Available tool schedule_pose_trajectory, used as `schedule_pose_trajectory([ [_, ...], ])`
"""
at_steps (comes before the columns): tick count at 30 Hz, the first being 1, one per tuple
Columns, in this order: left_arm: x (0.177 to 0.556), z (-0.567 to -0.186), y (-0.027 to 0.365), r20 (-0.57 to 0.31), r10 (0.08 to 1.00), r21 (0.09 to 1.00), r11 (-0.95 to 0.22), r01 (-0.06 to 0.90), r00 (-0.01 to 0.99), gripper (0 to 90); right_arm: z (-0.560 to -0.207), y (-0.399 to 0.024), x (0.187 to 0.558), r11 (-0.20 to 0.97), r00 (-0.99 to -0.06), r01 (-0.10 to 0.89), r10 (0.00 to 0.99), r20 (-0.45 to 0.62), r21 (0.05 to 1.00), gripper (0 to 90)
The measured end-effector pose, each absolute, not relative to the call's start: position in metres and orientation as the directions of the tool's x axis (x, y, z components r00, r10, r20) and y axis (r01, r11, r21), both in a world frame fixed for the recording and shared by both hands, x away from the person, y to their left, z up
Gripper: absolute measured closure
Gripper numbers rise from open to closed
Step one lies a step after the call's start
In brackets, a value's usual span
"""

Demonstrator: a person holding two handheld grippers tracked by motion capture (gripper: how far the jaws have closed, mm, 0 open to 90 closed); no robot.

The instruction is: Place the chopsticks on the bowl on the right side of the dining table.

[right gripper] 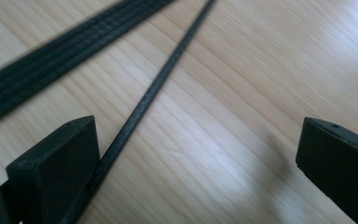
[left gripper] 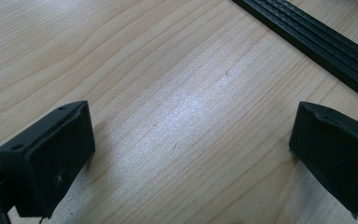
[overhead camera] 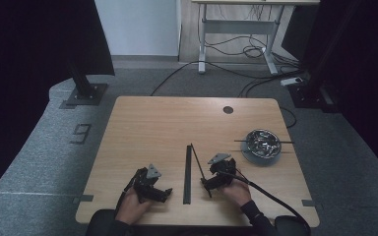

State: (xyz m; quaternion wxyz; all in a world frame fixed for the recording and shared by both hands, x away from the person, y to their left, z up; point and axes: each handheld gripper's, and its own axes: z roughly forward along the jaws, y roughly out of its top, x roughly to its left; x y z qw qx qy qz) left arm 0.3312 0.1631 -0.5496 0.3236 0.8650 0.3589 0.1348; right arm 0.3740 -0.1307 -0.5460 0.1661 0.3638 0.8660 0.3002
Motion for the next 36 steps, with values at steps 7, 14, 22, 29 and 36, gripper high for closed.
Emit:
schedule_pose_trajectory([
  [7,0.331,-0.55,0.163,0.001,0.708,0.657,-0.533,0.533,0.706,0.0,-0.545,-0.152,0.379,0.548,-0.66,0.542,0.747,-0.081,0.638,0.0],
  [14,0.331,-0.55,0.163,0.001,0.709,0.657,-0.532,0.534,0.705,0.0,-0.545,-0.171,0.384,0.537,-0.638,0.553,0.765,-0.091,0.637,0.0],
  [22,0.331,-0.55,0.163,0.001,0.709,0.657,-0.532,0.534,0.705,0.0,-0.546,-0.19,0.388,0.514,-0.614,0.57,0.785,-0.083,0.641,0.0],
  [29,0.33,-0.55,0.163,0.001,0.708,0.657,-0.533,0.533,0.706,0.0,-0.546,-0.209,0.391,0.483,-0.579,0.596,0.812,-0.073,0.642,0.0],
  [36,0.33,-0.55,0.163,0.001,0.708,0.657,-0.533,0.534,0.706,0.0,-0.544,-0.217,0.391,0.484,-0.57,0.608,0.818,-0.079,0.629,1.8],
])
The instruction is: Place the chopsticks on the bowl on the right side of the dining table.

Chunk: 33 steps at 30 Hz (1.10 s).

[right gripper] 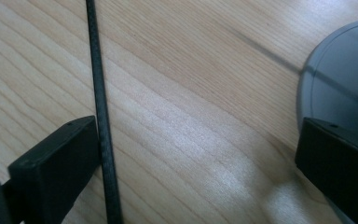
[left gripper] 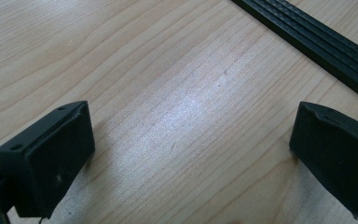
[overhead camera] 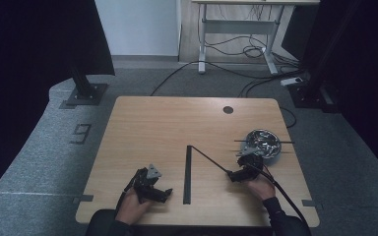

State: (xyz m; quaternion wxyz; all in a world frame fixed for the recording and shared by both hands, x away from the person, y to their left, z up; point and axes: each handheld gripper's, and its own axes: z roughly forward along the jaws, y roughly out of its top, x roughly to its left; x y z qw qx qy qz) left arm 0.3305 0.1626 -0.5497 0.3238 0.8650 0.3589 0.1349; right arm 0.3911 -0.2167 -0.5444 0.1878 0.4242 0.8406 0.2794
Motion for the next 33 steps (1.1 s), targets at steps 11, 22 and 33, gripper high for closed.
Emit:
schedule_pose_trajectory([
  [11,0.331,-0.55,0.163,0.001,0.708,0.657,-0.533,0.534,0.706,0.0,-0.53,-0.193,0.393,0.519,-0.676,0.552,0.736,-0.013,0.653,2.2],
  [22,0.331,-0.55,0.163,0.001,0.708,0.657,-0.533,0.534,0.706,0.0,-0.533,-0.169,0.412,0.541,-0.711,0.555,0.703,0.022,0.632,26.3],
  [33,0.331,-0.55,0.163,0.001,0.708,0.657,-0.533,0.534,0.706,0.0,-0.533,-0.159,0.42,0.59,-0.748,0.53,0.664,0.008,0.609,58.0],
])
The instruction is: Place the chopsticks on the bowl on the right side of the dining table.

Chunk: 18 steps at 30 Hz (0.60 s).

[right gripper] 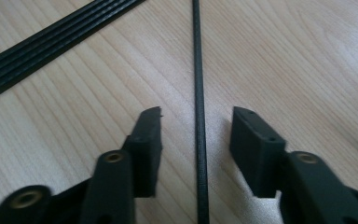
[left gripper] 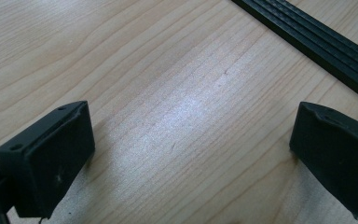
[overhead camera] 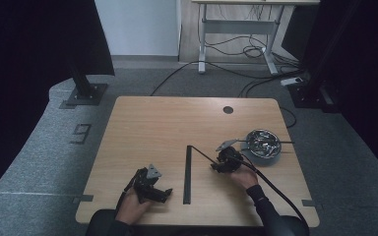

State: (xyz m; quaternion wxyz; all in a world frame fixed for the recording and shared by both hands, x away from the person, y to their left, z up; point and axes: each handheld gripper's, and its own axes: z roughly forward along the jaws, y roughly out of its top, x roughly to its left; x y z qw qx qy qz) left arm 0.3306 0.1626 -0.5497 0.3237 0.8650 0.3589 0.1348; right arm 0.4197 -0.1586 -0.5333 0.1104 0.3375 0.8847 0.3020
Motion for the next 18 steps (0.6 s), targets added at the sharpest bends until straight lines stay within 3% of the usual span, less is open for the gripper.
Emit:
schedule_pose_trajectory([
  [9,0.3306,-0.5497,0.1626,0.001,0.708,0.657,-0.533,0.533,0.706,0.0,-0.5305,-0.1581,0.4193,0.612,-0.76,0.531,0.65,0.01,0.586,77.1],
  [18,0.3306,-0.5497,0.1626,0.001,0.708,0.657,-0.533,0.534,0.706,0.0,-0.5299,-0.1551,0.4196,0.619,-0.763,0.529,0.647,0.006,0.58,85.4],
])
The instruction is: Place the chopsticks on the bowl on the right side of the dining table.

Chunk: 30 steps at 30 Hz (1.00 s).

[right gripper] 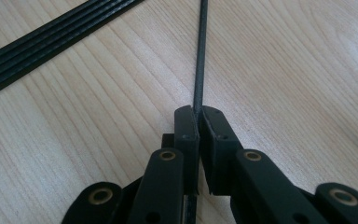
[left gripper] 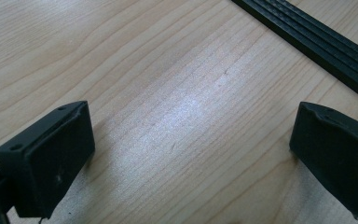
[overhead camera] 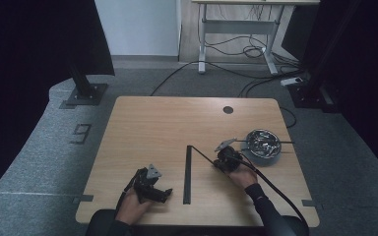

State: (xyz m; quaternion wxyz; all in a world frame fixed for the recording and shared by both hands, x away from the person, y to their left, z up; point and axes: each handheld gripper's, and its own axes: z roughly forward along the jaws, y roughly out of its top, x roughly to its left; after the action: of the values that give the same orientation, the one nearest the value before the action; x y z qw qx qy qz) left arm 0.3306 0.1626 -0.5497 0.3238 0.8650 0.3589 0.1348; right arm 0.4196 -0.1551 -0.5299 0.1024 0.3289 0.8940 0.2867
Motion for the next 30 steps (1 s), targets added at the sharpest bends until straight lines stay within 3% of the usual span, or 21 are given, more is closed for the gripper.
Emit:
schedule_pose_trajectory([
  [12,0.331,-0.55,0.163,0.002,0.708,0.656,-0.534,0.533,0.707,0.0,-0.528,-0.154,0.416,0.606,-0.722,0.561,0.692,-0.025,0.565,86.0],
  [30,0.331,-0.55,0.163,0.002,0.707,0.656,-0.534,0.533,0.707,0.0,-0.504,-0.16,0.405,0.607,-0.738,0.538,0.674,-0.021,0.585,86.1],
])
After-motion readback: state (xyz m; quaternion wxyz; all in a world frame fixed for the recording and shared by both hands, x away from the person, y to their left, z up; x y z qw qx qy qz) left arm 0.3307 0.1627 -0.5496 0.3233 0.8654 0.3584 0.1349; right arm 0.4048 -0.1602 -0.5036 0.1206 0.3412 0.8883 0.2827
